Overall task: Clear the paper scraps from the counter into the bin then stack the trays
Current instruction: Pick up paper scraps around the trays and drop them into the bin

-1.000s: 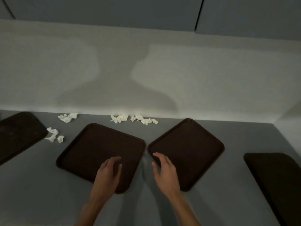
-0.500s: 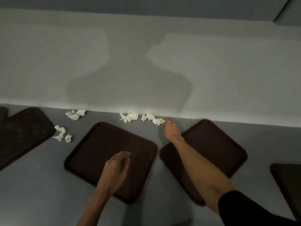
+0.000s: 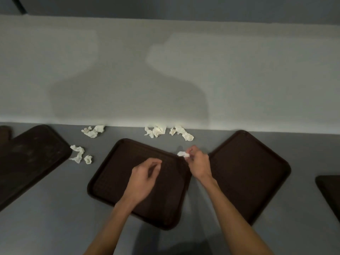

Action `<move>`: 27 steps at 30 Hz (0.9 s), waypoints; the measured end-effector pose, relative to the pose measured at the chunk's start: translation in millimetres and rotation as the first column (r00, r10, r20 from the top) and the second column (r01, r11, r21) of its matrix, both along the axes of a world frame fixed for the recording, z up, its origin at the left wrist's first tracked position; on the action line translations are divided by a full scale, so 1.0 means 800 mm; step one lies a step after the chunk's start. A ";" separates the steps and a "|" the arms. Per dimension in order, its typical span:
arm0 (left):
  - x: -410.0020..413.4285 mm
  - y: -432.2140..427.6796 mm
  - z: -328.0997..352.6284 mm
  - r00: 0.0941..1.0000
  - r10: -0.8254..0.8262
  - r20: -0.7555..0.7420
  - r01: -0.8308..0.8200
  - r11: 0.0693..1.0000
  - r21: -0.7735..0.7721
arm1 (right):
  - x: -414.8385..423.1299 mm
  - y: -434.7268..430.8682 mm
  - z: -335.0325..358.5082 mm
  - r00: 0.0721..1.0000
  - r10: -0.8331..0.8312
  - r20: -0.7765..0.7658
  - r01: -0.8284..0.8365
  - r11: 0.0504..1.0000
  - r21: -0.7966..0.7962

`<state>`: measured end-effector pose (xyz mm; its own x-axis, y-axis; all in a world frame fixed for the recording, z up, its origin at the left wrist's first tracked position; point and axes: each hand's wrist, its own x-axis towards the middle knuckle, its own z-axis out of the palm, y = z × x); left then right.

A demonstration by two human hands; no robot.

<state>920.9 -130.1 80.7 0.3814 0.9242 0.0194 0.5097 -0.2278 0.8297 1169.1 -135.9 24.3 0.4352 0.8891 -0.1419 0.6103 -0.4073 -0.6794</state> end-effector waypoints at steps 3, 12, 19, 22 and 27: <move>0.022 0.008 0.011 0.980 0.059 0.189 -0.034 0.990 -0.134 | -0.043 -0.038 0.065 0.921 -0.011 -0.390 0.053 0.994 0.097; 0.073 0.002 0.033 0.713 0.428 0.555 0.143 0.687 -0.713 | -0.133 -0.059 0.097 0.998 0.014 -0.065 0.008 0.942 0.336; 0.024 0.053 -0.012 0.837 0.433 0.334 -0.125 0.746 -0.654 | -0.112 -0.024 0.089 0.949 0.286 -0.130 -0.273 0.956 0.106; 0.002 0.062 -0.017 0.841 0.456 0.291 -0.175 0.739 -0.650 | -0.082 0.030 0.058 0.992 0.111 -0.056 -0.106 0.990 0.097; -0.024 0.065 -0.011 0.902 0.349 0.253 -0.129 0.779 -0.614 | -0.011 0.123 -0.006 0.985 0.079 0.152 -0.058 0.989 -0.133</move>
<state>901.3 -78.5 72.1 0.2172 0.8629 -0.4564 0.1478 0.4331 0.8891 1160.5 -37.6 19.7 0.3997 0.8965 -0.1911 0.7345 -0.4380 -0.5184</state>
